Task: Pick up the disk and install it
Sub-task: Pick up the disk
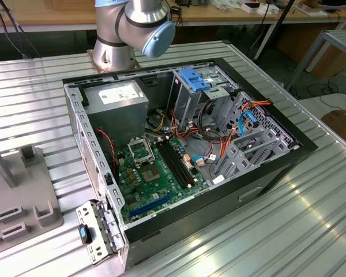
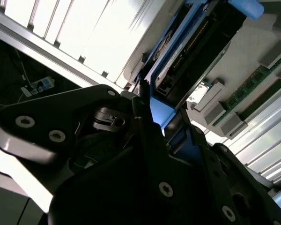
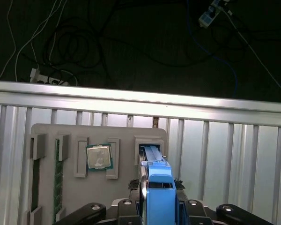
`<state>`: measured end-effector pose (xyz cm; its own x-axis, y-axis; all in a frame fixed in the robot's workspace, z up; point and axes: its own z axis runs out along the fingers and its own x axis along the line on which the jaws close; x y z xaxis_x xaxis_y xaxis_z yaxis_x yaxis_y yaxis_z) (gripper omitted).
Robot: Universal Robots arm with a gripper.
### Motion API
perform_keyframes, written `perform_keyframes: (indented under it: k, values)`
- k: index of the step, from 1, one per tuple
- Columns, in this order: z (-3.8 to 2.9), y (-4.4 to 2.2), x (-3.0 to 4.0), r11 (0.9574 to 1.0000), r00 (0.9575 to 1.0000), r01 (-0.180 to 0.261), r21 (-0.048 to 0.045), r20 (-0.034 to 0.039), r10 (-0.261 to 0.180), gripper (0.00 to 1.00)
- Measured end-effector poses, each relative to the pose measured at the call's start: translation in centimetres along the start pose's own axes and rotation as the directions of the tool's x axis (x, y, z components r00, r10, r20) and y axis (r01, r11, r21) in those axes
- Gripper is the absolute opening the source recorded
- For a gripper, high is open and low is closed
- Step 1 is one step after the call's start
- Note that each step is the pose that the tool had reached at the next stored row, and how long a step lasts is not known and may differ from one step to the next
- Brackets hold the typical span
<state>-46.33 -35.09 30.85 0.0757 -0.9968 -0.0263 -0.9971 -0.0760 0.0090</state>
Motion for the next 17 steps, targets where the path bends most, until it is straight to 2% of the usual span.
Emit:
perform_keyframes:
  k: [6,7,8,13,17]
  values:
    - [-0.12,0.0,0.0,1.0,1.0,0.0,0.0007,0.0003,0.0,0.37]
    - [-0.69,0.0,-0.01,1.0,1.0,0.0,0.0,0.0,0.0,0.37]
    - [-0.9,0.0,-0.02,1.0,1.0,0.0,0.0005,0.0001,0.0,0.37]
    - [-0.05,0.37,0.01,1.0,1.0,0.0,0.0028,-0.0003,0.0,0.37]
    - [-0.02,0.38,0.0,1.0,1.0,0.0,0.0032,-0.0002,0.0,0.37]
